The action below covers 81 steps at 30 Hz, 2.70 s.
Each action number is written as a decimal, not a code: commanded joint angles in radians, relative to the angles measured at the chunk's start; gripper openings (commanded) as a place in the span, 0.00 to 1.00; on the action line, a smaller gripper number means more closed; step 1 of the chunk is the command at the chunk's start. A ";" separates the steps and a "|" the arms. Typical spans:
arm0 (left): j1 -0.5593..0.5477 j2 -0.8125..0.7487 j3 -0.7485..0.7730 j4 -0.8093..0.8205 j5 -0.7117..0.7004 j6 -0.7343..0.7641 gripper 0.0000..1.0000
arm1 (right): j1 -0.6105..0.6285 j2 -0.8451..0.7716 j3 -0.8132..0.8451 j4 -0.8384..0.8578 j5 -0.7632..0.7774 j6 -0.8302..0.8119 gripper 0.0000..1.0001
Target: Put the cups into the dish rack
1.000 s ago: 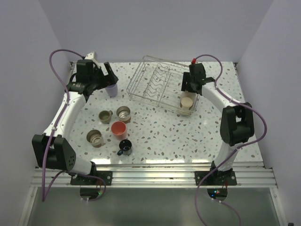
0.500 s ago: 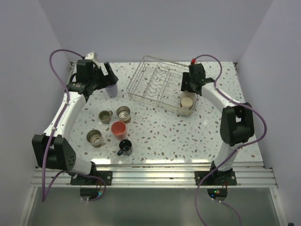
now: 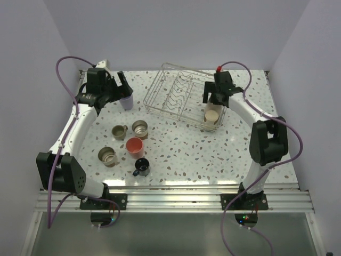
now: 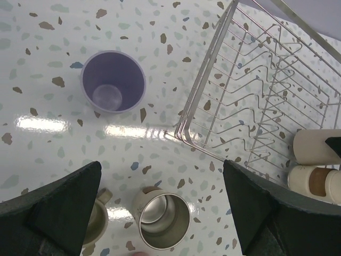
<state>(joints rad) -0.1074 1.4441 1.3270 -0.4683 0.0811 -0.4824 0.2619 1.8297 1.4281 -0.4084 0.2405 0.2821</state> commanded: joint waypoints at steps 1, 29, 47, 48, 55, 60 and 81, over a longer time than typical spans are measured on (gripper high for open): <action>-0.005 -0.028 0.012 -0.027 -0.038 0.028 1.00 | 0.005 -0.089 0.083 -0.020 -0.009 0.005 0.99; 0.106 0.212 0.023 0.111 -0.119 0.008 0.98 | 0.004 -0.336 0.250 -0.219 -0.219 0.149 0.99; 0.106 0.496 0.204 0.117 -0.164 0.018 0.32 | 0.003 -0.322 0.299 -0.259 -0.210 0.108 0.99; 0.106 0.502 0.213 0.111 -0.165 0.022 0.26 | 0.005 -0.317 0.302 -0.259 -0.213 0.108 0.99; 0.106 0.509 0.325 0.072 -0.138 0.021 0.00 | 0.005 -0.284 0.339 -0.254 -0.262 0.121 0.99; 0.132 0.411 0.330 0.177 -0.008 -0.047 0.00 | 0.007 -0.225 0.420 -0.210 -0.473 0.183 0.98; 0.083 0.295 0.164 1.372 0.649 -0.874 0.00 | 0.126 0.121 0.509 0.895 -0.931 1.158 0.99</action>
<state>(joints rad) 0.0036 1.7359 1.4738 0.6991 0.6666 -1.2243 0.3542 1.9461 1.8530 0.3168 -0.6735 1.3251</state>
